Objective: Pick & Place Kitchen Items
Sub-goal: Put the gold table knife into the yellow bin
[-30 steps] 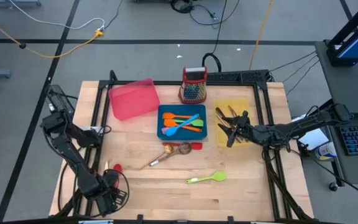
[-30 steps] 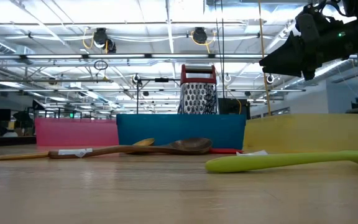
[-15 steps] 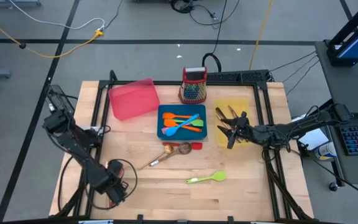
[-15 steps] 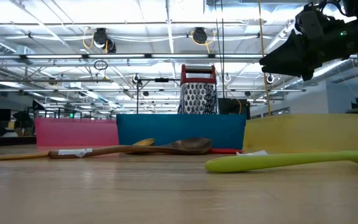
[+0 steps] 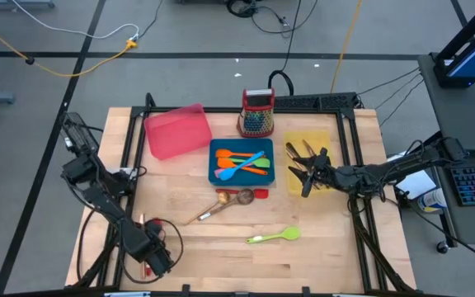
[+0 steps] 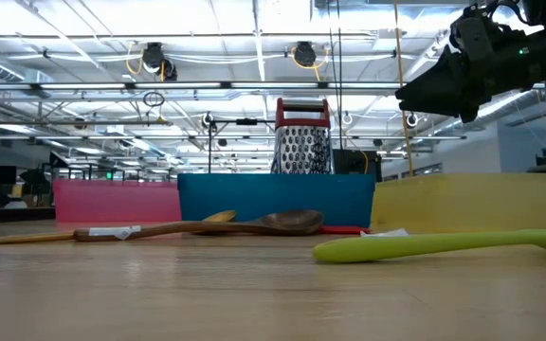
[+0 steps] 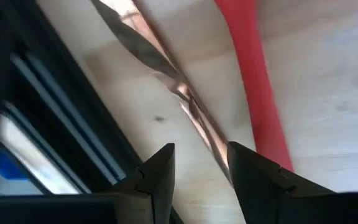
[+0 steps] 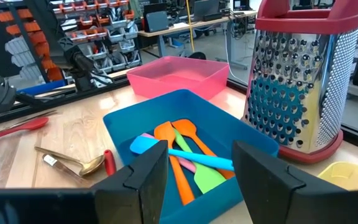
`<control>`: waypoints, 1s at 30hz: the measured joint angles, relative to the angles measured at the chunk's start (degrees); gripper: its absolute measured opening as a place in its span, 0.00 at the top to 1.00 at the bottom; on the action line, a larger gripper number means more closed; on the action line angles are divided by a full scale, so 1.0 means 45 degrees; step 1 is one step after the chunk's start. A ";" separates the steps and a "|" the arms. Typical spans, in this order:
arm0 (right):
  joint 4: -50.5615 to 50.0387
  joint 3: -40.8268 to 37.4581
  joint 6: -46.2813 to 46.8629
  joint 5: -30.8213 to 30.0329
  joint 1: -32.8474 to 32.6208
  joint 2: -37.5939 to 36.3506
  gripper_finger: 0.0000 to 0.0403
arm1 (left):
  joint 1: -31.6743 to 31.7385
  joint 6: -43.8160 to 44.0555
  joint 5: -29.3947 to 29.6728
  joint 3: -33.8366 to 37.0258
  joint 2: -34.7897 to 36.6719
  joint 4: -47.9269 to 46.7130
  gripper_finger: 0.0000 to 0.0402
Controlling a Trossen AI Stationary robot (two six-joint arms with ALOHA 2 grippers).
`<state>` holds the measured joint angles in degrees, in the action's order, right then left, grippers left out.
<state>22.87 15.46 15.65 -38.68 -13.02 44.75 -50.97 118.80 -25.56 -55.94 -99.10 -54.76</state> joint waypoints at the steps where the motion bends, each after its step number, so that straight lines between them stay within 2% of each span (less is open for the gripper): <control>1: 0.0000 0.0004 -0.0009 0.0001 0.0000 0.0000 0.58 | -0.0030 0.0062 -0.0021 0.0000 -0.0125 0.0244 0.62; 13: -0.0005 0.0005 -0.0013 0.0005 0.0000 0.0000 0.58 | -0.0400 0.0447 0.0090 -0.0068 -0.0751 0.1400 0.62; 19: 0.0000 0.0005 -0.0013 0.0005 0.0000 0.0000 0.58 | -0.0735 0.0588 0.1072 -0.0029 -0.0765 0.1933 0.62; 26: 0.0000 0.0001 -0.0013 0.0313 0.0000 0.0000 0.58 | -0.1379 0.1855 0.1627 -0.0031 -0.0765 0.2342 0.62; 30: -0.0003 0.0005 0.0029 0.0691 0.0000 0.0000 0.58 | -0.1762 0.2602 0.2468 -0.0034 -0.0751 0.2866 0.62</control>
<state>22.86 15.49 15.78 -35.57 -13.02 44.75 -58.90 130.51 -14.46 -56.10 -102.48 -41.87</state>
